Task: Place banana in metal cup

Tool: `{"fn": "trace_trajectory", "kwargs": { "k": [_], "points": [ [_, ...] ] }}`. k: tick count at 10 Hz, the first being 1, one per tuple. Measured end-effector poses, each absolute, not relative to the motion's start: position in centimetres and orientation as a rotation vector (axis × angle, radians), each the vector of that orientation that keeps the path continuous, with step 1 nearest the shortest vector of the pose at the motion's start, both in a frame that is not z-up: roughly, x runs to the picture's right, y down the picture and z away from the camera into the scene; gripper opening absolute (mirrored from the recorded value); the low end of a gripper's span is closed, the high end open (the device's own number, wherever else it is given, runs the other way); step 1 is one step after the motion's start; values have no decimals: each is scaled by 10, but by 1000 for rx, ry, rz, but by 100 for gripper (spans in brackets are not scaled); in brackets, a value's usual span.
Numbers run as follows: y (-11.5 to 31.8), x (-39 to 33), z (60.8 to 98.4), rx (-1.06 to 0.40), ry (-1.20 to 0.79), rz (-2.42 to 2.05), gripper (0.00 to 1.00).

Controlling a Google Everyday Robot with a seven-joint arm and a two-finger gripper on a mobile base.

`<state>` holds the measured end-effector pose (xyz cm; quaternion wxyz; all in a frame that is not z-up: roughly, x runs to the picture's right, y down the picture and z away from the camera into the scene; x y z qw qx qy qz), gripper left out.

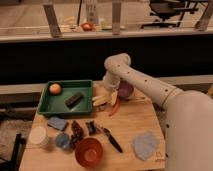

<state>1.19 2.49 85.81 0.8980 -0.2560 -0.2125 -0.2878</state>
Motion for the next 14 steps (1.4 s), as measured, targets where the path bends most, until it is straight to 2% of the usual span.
{"fn": "trace_trajectory", "kwargs": {
  "k": [14],
  "points": [
    [25, 14, 860, -526, -443, -582, 80]
  ]
}}
